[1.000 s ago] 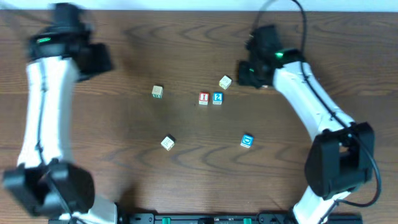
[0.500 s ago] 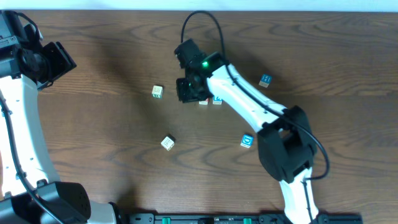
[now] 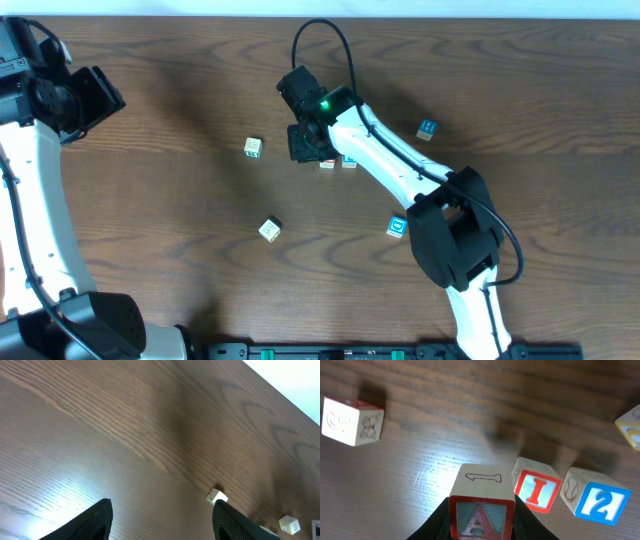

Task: Spell out Ai2
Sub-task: 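Lower the red A block left of the I block and release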

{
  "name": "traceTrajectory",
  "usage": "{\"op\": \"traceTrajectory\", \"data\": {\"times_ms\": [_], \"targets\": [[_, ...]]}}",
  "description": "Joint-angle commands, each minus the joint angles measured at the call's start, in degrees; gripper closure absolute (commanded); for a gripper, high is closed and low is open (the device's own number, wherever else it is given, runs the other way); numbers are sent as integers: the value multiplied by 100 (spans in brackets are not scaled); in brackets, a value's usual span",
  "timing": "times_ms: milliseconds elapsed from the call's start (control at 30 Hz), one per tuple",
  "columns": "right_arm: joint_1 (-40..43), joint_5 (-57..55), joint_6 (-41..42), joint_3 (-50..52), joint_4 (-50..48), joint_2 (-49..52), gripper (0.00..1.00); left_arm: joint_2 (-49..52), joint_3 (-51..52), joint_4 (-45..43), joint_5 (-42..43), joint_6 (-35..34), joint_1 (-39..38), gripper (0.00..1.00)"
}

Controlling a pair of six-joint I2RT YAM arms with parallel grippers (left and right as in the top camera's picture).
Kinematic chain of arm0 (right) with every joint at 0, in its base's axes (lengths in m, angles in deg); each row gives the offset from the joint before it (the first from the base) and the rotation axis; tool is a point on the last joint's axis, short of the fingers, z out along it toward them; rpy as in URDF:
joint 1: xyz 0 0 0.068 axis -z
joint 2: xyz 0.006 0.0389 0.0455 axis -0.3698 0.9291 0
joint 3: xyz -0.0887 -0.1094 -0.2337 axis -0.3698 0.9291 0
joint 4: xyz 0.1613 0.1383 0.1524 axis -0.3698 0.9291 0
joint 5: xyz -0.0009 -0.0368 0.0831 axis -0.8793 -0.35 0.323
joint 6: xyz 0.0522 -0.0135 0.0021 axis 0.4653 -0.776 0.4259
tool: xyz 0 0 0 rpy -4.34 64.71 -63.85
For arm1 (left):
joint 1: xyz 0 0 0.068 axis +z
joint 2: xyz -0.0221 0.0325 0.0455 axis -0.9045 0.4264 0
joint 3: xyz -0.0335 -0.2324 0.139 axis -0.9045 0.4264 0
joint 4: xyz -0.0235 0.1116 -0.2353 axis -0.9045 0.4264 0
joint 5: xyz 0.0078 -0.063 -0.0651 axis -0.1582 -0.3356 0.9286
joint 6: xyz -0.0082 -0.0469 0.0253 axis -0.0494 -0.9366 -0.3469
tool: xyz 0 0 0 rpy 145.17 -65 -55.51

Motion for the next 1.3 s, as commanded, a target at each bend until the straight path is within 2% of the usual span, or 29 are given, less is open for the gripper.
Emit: {"op": "traceTrajectory", "data": {"times_ms": [0,1133,1267], "targets": [[-155,-168,17,-114,-17,109,99,68,-2,-13,42,81,2,35],[-216,-424,24,-111,-219,577,99,70,-2,-17,42,81,2,34],[-219,-422,24,-111,-227,577,84,70,-2,-17,42,81,2,34]]}}
